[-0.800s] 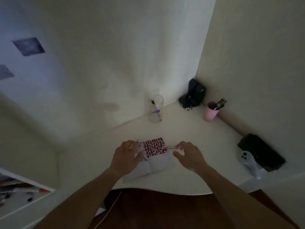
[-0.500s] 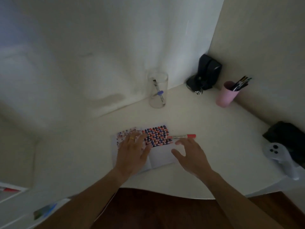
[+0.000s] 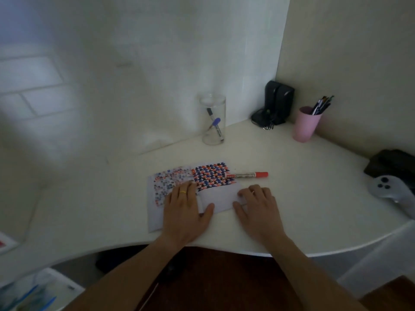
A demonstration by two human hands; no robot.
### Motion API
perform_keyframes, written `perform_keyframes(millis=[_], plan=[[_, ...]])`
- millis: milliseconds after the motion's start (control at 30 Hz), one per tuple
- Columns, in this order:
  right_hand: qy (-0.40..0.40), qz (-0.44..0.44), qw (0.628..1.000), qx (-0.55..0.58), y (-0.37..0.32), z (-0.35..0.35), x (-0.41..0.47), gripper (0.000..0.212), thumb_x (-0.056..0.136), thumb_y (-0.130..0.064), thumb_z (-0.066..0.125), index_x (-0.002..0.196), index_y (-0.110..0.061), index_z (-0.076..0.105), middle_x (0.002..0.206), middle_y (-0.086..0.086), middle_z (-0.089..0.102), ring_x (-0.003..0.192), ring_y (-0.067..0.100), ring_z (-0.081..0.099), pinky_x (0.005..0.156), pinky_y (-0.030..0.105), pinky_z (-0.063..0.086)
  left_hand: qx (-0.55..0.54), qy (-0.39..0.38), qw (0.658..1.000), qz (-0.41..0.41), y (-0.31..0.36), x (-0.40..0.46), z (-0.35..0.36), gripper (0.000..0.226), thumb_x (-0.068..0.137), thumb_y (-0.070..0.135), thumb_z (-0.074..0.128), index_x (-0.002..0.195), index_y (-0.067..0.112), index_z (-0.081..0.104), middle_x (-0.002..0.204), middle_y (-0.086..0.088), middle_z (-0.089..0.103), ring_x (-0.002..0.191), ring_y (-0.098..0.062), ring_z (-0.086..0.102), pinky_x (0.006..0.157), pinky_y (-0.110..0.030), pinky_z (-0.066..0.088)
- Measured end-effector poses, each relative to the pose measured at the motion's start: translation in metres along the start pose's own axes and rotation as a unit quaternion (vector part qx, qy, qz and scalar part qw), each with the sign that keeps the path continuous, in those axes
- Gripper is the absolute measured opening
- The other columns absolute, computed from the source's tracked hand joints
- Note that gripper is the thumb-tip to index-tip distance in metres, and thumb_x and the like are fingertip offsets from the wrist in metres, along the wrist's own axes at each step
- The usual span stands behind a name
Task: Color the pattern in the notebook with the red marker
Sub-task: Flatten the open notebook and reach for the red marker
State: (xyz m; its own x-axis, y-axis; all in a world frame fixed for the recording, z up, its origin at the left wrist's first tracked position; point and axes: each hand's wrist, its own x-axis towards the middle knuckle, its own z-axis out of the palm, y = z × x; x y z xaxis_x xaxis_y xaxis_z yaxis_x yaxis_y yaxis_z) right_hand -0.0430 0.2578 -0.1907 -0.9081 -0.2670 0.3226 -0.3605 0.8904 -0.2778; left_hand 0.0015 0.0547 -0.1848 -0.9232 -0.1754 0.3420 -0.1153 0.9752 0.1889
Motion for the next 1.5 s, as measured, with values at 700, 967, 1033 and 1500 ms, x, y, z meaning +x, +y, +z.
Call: perform_keyframes(millis=[700, 967, 1033, 1500], plan=[[0.029, 0.007, 0.999, -0.021, -0.006, 0.004, -0.008, 0.035, 0.092, -0.047, 0.048, 0.112, -0.022, 0.064, 0.118, 0.005, 0.061, 0.109, 0.03, 0.052, 0.091, 0.04, 0.045, -0.039, 0.042, 0.998, 0.024, -0.007, -0.013, 0.005, 0.059, 0.085, 0.065, 0.05, 0.128, 0.025, 0.057, 0.133, -0.01, 0.062, 0.124, -0.032, 0.059, 0.101, -0.046, 0.045], [0.054, -0.021, 0.996, 0.068, 0.015, -0.002, 0.014, 0.028, 0.094, -0.029, 0.059, 0.121, -0.021, 0.064, 0.12, 0.005, 0.061, 0.107, 0.028, 0.062, 0.091, 0.038, 0.05, -0.056, 0.073, 0.99, 0.106, -0.016, -0.005, 0.021, 0.04, 0.091, 0.06, 0.049, 0.107, 0.029, 0.069, 0.129, -0.003, 0.062, 0.125, -0.023, 0.056, 0.096, -0.042, 0.048], [0.104, -0.049, 0.993, 0.019, 0.022, -0.009, 0.032, 0.03, 0.093, -0.016, 0.059, 0.123, -0.016, 0.064, 0.119, 0.008, 0.064, 0.102, 0.032, 0.062, 0.084, 0.041, 0.052, -0.063, 0.066, 0.99, 0.105, -0.016, -0.004, 0.021, 0.042, 0.091, 0.062, 0.048, 0.108, 0.03, 0.069, 0.134, -0.002, 0.061, 0.129, -0.022, 0.054, 0.1, -0.042, 0.045], [0.068, -0.106, 0.992, -0.019, -0.015, -0.007, 0.108, 0.022, 0.089, -0.008, 0.064, 0.108, -0.018, 0.071, 0.094, 0.001, 0.069, 0.083, 0.019, 0.057, 0.068, 0.028, 0.043, -0.123, -0.068, 0.978, 0.153, -0.046, 0.032, 0.001, 0.042, 0.095, 0.061, 0.036, 0.111, 0.039, 0.069, 0.126, 0.014, 0.047, 0.119, -0.01, 0.045, 0.098, -0.038, 0.047]])
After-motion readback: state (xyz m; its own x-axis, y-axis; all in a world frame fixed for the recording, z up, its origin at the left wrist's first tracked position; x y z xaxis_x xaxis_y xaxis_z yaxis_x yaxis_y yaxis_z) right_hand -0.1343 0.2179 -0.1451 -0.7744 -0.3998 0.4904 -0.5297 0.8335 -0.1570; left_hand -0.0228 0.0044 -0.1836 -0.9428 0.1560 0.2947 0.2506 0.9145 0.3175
